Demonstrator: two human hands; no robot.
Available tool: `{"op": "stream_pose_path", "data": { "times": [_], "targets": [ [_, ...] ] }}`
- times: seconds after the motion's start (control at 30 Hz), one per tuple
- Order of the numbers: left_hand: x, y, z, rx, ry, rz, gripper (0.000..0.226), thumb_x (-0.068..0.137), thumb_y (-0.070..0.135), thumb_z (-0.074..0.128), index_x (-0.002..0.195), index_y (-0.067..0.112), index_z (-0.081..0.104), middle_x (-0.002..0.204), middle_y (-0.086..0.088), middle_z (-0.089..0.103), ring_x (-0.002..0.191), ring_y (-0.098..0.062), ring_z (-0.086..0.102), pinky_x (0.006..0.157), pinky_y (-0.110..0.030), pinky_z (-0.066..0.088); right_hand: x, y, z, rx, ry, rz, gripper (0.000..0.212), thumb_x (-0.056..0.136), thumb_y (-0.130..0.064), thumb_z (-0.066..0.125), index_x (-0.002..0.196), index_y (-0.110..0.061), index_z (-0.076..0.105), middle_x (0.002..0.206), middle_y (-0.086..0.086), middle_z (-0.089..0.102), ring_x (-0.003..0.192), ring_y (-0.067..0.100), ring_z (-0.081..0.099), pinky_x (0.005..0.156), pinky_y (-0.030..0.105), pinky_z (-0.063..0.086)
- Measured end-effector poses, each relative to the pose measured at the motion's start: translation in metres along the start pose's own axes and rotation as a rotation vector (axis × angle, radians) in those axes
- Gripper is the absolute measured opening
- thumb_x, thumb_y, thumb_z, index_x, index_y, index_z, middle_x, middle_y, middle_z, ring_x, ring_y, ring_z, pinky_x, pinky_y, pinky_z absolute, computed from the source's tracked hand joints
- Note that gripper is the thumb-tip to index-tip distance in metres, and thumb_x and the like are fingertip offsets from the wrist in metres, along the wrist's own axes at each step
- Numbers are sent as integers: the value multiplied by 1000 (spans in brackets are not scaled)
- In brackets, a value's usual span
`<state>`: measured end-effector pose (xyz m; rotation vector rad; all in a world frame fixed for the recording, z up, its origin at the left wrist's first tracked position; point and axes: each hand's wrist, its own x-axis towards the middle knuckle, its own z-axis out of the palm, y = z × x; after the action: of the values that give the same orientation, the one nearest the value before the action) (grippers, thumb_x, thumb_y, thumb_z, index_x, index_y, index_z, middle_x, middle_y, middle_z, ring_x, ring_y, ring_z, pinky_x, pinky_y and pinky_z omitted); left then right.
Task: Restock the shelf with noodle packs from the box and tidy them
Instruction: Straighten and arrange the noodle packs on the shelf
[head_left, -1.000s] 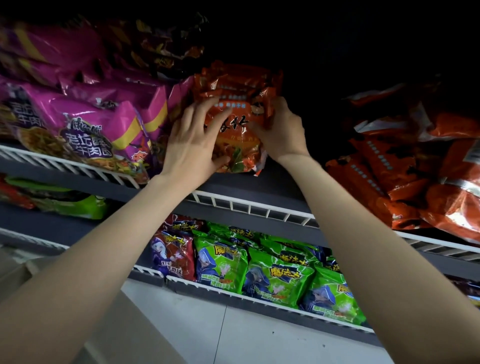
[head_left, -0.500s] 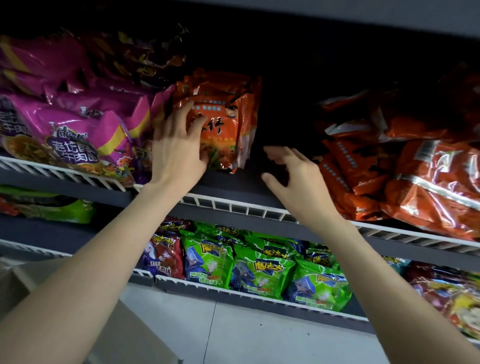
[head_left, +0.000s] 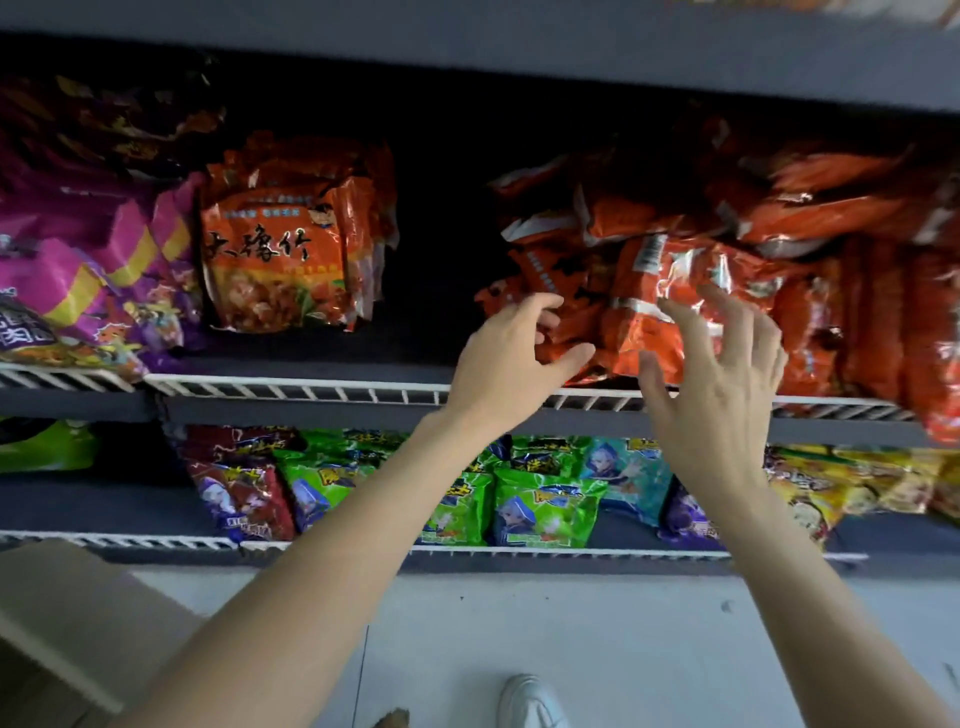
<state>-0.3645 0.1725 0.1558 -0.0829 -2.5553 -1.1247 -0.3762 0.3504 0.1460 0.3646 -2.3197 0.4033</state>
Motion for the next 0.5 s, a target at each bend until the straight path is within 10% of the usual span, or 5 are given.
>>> {"op": "stream_pose_path", "data": {
  "times": [0.17,0.5],
  "targets": [
    [23,43,29,65,-60,-56,75,83,54,61,142,16,35,132,-3,53,120,-21,49,97,-31,40,7,22,-11,353,-301,463,62,95,-35,52,147,-15,25,157,16,10,143,34,17,110,47,26],
    [17,57,11,-219,122,-62,33,77,23,76,105,25,57,97,15,63,92,1,60,84,-19,48,15,21,-40,988,-269,547,71,94,-28,57,149,-31,11,125,-23,42,115,-7,49,96,16,43]
  ]
}}
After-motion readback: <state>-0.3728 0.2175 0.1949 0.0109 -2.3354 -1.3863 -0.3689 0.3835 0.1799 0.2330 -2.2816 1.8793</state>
